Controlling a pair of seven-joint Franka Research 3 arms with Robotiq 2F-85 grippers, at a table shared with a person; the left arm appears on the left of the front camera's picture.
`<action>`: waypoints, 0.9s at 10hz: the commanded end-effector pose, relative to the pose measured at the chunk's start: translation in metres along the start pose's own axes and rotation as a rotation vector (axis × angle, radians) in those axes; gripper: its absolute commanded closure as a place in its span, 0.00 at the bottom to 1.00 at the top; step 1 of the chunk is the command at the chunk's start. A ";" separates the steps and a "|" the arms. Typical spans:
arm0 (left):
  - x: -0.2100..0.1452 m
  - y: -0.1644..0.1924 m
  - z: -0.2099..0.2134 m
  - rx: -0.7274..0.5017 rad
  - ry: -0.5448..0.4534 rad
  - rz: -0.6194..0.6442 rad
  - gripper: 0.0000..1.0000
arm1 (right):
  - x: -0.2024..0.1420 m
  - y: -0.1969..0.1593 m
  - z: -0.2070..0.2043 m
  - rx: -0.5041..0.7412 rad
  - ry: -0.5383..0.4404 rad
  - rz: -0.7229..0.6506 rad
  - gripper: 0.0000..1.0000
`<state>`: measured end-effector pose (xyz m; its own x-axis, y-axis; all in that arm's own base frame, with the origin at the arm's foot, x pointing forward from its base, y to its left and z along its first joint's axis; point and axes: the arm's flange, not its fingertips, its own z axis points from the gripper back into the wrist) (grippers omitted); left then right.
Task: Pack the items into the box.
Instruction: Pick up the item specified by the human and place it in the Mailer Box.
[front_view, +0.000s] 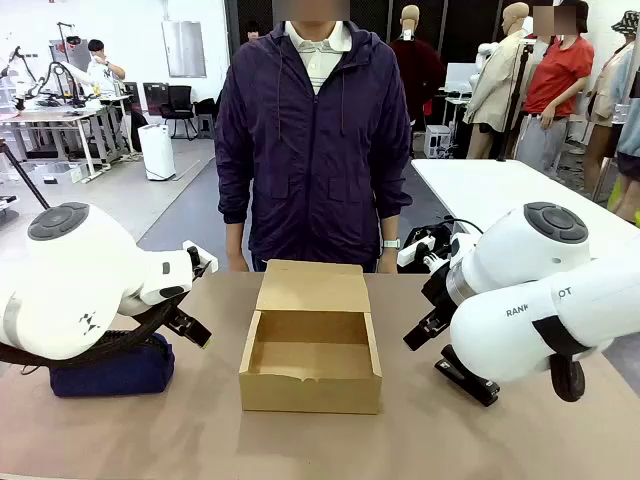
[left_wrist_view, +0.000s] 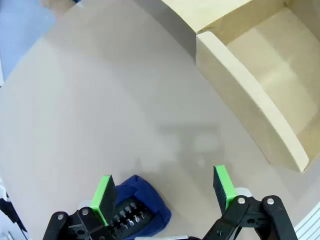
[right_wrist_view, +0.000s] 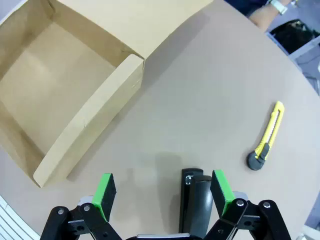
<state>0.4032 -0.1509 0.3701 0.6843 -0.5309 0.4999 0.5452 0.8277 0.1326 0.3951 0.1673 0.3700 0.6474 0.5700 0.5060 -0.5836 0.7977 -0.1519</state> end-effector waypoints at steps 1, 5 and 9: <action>0.000 0.000 0.000 0.000 0.000 0.000 0.00 | 0.000 0.000 0.000 0.000 0.000 0.000 0.00; 0.000 0.000 0.000 0.000 0.000 0.000 0.00 | 0.000 0.000 0.000 0.000 0.000 0.000 0.00; 0.000 0.000 0.000 0.000 0.000 0.000 0.00 | 0.000 0.000 0.000 0.000 0.000 0.000 0.00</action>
<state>0.4032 -0.1509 0.3701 0.6843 -0.5308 0.4999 0.5452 0.8278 0.1326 0.3951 0.1674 0.3699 0.6471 0.5706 0.5056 -0.5840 0.7973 -0.1524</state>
